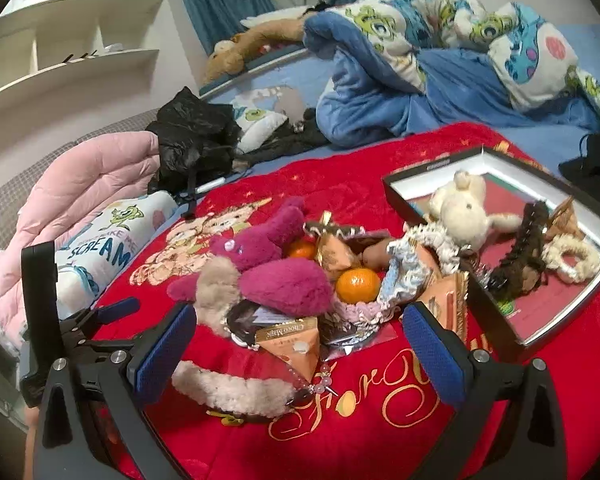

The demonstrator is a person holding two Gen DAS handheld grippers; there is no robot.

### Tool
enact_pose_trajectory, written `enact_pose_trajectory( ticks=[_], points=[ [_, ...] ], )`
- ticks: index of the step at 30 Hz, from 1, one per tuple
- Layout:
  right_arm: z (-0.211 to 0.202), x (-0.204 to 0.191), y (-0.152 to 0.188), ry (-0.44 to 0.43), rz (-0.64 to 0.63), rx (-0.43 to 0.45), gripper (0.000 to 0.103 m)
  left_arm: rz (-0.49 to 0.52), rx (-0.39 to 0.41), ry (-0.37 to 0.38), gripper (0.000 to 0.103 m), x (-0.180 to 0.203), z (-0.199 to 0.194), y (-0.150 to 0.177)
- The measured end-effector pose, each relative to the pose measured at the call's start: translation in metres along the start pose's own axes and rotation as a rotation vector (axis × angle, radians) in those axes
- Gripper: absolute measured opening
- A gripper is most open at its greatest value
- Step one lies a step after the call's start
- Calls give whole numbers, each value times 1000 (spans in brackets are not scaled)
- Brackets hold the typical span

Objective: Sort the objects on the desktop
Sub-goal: 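Move both tools back to the pile of toys, then grasp the beige plush dog with the left tool while the right tool grasps a Choco Magic snack packet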

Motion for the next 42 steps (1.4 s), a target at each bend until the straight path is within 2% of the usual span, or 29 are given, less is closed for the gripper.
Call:
enact_pose_trajectory(
  ticks=[9,12,15,18,22,26,31,34,37,39,40,41,42],
  points=[
    [24,-9,13,14,-41,-64,103,-6,-53,23,103,3,39,-10],
    [36,-9,16,11,-39,-94,103,5,-53,-23,103,3,52,-15],
    [49,-11,20,4,-39,-130,103,8,-69,-24,103,3,66,-17],
    [61,-14,25,9,-48,-167,103,14,-72,-58,103,-1,80,-15],
    [76,-11,33,62,-42,-226,100,14,-96,-45,103,-1,88,-12],
    [78,-2,34,76,7,-215,100,-16,-107,-3,103,-5,91,-9],
    [82,-6,36,128,-31,-233,96,4,-98,-18,103,0,90,-7],
    [82,-10,36,139,-54,-237,86,6,-87,-19,103,-1,88,-6],
    [82,-18,38,156,-96,-246,74,13,-67,-18,97,0,83,-5],
    [80,-24,38,153,-122,-243,53,20,-51,-6,82,3,77,-3],
    [79,-28,39,135,-131,-242,48,24,-41,0,77,4,73,-2],
    [79,-30,39,132,-139,-244,47,29,-33,7,66,6,70,0],
    [78,-32,39,141,-152,-243,46,35,-27,12,61,9,66,2]
  ],
)
Point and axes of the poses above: each gripper's, at about its wrist camera, not at the fingertips, and z roughly the way its jaws point, x to its right, y to its underside, the point moved 4 cm from there along z, roughly the way its jaws point, and after that the axes turned 9 degrees about -z, right-handed, at the moved point
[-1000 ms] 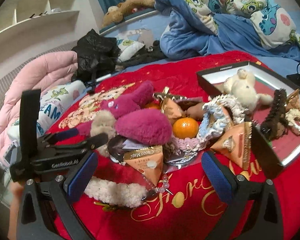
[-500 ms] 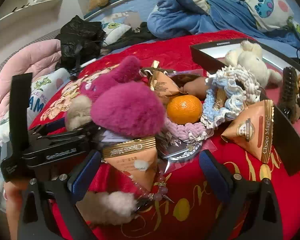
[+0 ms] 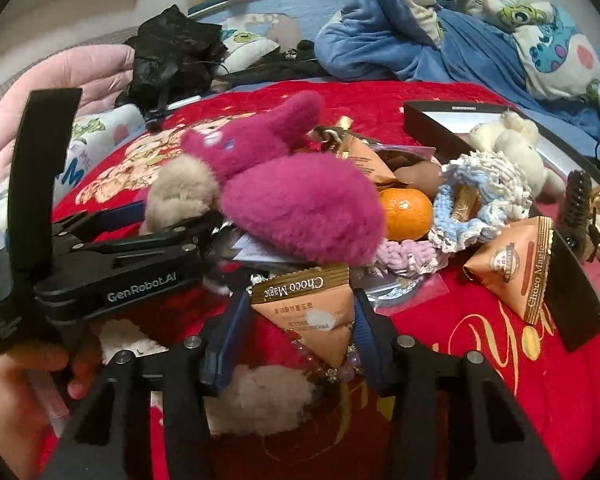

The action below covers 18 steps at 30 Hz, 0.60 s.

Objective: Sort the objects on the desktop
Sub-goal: 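Grasp the beige plush dog with the left tool while the right tool grasps a Choco Magic snack packet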

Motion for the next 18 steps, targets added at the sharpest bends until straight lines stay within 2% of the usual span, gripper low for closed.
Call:
enact_pose_trajectory(
  ticks=[1,3,6,14,18],
  points=[
    [0,-2,0,1,-5,0,46,10,15,-11,58,2,-4,2],
    [-1,-2,0,-5,0,0,45,29,39,-15,39,7,-11,3],
    [-6,1,-1,-22,29,-3,45,21,35,6,28,10,-18,10],
    [-28,16,3,-86,139,17,45,-97,77,62,25,-11,-35,15],
    [-43,21,4,-120,181,39,45,-120,97,68,25,-17,-41,16]
  ],
)
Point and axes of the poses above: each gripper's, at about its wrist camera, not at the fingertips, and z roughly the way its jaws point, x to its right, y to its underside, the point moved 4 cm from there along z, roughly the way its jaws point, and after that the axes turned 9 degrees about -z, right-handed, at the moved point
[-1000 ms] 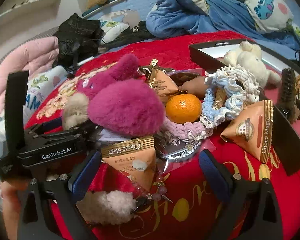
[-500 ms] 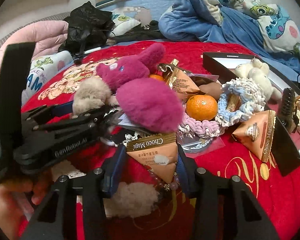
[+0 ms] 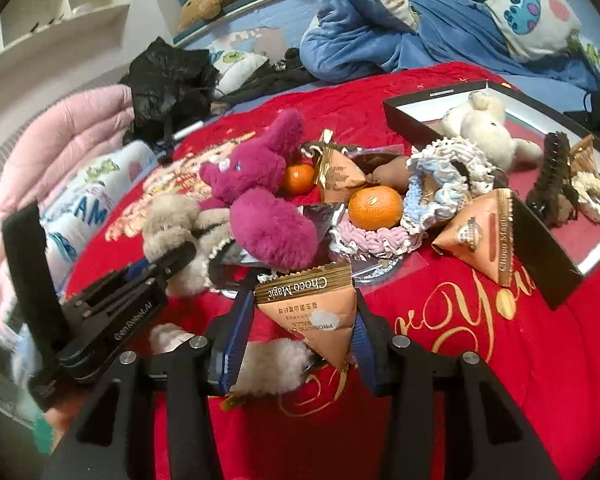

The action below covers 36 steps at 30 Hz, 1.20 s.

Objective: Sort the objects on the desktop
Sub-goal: 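Grasp the beige plush dog with the left tool while the right tool grasps a Choco Magic snack packet, then carry the plush dog with the left tool while the right tool carries the snack packet to the box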

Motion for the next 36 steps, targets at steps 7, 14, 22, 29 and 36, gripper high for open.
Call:
enact_pose_trajectory(
  ticks=[7,14,22,29,36],
  points=[
    [-17,-8,-4,-31,-22,38,45,-8,35,-16,23,-4,-16,4],
    [-16,-7,-4,-56,3,33,45,-25,55,-17,21,-10,-33,9],
    [-24,-3,-8,-69,17,58,45,-61,80,-1,20,-21,-52,13],
    [-29,-2,-12,-83,23,74,45,-48,103,0,20,-22,-76,15],
    [-30,-9,-12,-100,4,76,45,-39,101,5,20,-21,-87,20]
  ],
)
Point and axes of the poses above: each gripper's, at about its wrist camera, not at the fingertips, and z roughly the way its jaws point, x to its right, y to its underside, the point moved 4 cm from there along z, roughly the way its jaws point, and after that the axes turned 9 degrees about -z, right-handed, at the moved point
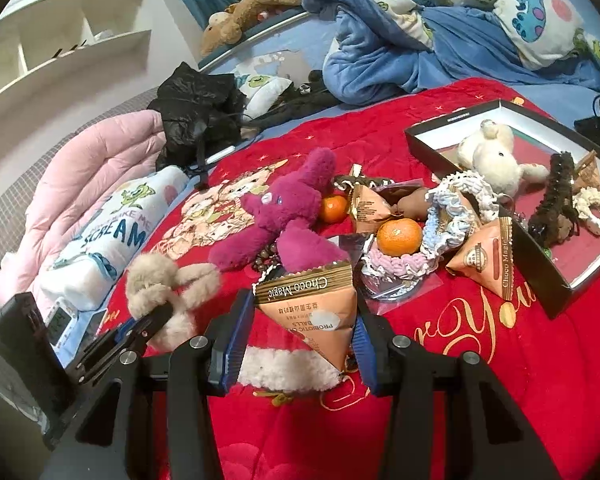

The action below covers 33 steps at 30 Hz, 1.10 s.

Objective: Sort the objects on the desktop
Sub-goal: 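Carry the plush dog with the left tool while the right tool carries the snack packet to the box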

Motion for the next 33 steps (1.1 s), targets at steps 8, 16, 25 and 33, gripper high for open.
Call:
enact_pose_trajectory(
  ticks=[8,16,25,33],
  points=[
    [2,-1,3,-14,-9,-17,45,11,-13,-15,20,4,-11,8],
    [-9,7,7,3,-26,-21,45,39,-13,-5,20,18,-28,10],
    [-43,35,9,47,-8,15,45,100,-6,75,20,67,-48,9],
    [-82,68,10,92,43,66,45,141,-34,179,20,126,-46,25]
  ],
)
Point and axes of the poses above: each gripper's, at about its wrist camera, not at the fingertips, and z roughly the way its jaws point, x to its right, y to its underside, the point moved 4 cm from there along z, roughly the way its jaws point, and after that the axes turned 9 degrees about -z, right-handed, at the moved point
